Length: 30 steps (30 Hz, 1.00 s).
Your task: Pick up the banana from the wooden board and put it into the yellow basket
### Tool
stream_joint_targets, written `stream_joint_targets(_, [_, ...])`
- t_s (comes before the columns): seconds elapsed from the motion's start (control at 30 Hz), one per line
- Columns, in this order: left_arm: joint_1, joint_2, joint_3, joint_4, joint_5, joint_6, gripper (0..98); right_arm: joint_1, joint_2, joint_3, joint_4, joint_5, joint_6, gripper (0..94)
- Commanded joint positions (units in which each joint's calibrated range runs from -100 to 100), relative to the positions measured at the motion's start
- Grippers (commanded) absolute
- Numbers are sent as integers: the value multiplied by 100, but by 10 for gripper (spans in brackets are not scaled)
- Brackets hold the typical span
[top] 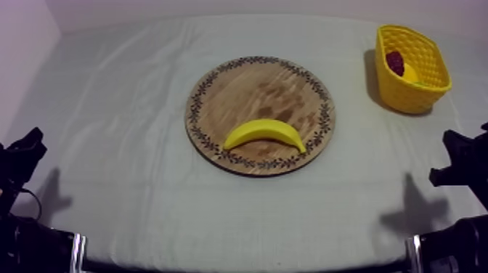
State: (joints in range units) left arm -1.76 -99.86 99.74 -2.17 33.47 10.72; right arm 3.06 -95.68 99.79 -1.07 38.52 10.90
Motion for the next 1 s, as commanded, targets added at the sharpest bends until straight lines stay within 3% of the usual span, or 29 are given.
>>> stream_joint_targets(0.0, [-1, 3, 4, 0, 0, 5, 1, 77, -8, -190, -57, 568, 105, 28])
stream_joint_targets(0.43, [-1, 3, 4, 0, 0, 5, 1, 59, -8, -187, -44, 556, 148, 31])
stream_joint_targets(0.63, [-1, 3, 4, 0, 0, 5, 1, -67, 27, -156, 52, 152, -58, 51])
stream_joint_targets(0.77, [-1, 3, 4, 0, 0, 1, 1, -278, 351, -724, -63, 482, 174, 43])
stream_joint_targets(0.97, [-1, 3, 4, 0, 0, 0, 1, -513, 1370, -2168, -492, 958, 793, 48])
